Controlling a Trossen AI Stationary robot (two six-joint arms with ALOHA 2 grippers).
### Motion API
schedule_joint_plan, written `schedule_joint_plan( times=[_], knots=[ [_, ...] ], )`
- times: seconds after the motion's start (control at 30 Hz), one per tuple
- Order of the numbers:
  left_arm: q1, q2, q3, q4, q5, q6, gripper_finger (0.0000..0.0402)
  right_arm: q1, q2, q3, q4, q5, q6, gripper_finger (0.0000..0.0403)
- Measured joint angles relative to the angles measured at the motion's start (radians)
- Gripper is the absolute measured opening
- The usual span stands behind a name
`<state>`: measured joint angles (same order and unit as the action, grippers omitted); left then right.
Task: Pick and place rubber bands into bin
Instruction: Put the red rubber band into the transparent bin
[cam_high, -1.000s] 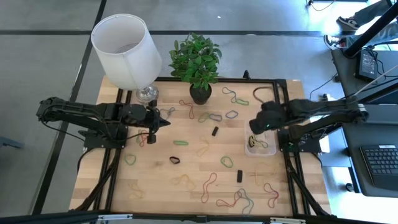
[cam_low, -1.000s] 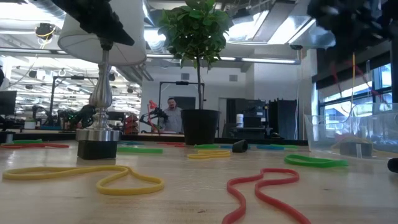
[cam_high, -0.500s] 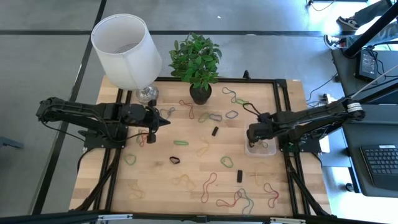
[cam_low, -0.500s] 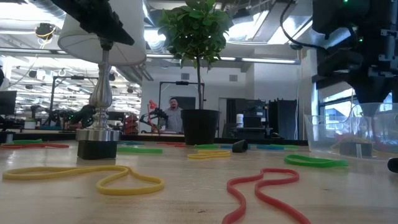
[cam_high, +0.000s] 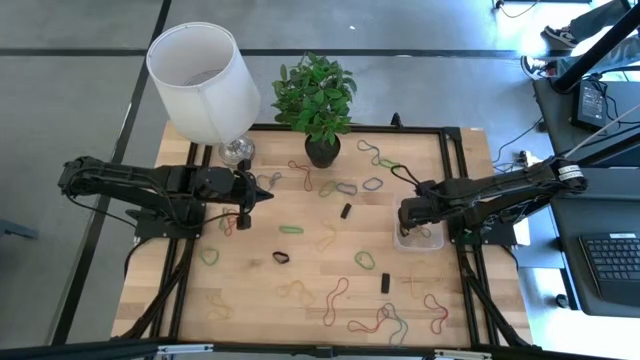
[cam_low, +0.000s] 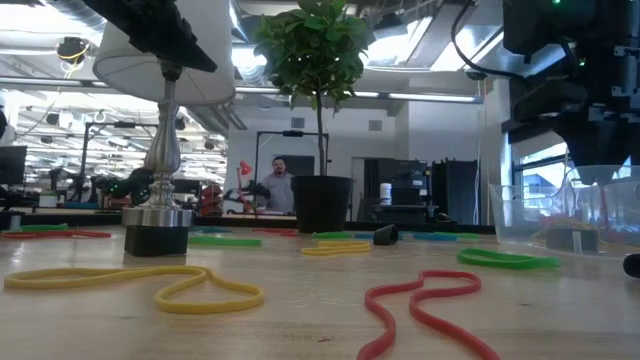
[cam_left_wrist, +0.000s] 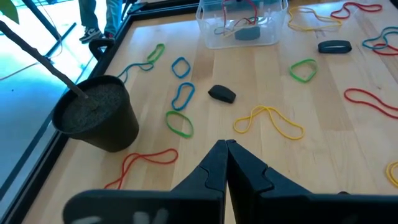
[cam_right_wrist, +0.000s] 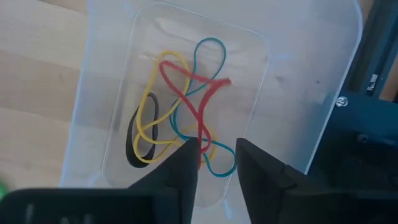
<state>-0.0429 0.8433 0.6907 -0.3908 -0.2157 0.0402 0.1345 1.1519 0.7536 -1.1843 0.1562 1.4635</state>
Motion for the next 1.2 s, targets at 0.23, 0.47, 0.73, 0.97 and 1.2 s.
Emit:
schedule_joint_plan(
  times=[0.23, 0.47, 0.73, 0.97, 1.2],
  knots=[
    [0.000, 0.000, 0.000, 0.002, 0.000, 0.000, 0.0003, 0.000, 0.000, 0.000, 0.046, -0.002, -0.003, 0.0137],
    [0.000, 0.000, 0.000, 0.002, 0.000, 0.000, 0.0003, -0.007, 0.005, -0.001, 0.004, -0.016, 0.017, 0.0139],
    [0.000, 0.000, 0.000, 0.005, 0.000, 0.000, 0.0003, -0.010, -0.006, 0.000, 0.005, -0.017, 0.015, 0.0133],
    [0.000, 0.000, 0.000, 0.007, 0.001, 0.000, 0.0002, -0.015, -0.016, -0.001, 0.031, -0.001, -0.005, 0.0102],
    [0.000, 0.000, 0.000, 0.001, 0.010, -0.001, 0.0002, -0.016, -0.023, -0.003, 0.088, 0.014, 0.008, 0.0069]
  ],
)
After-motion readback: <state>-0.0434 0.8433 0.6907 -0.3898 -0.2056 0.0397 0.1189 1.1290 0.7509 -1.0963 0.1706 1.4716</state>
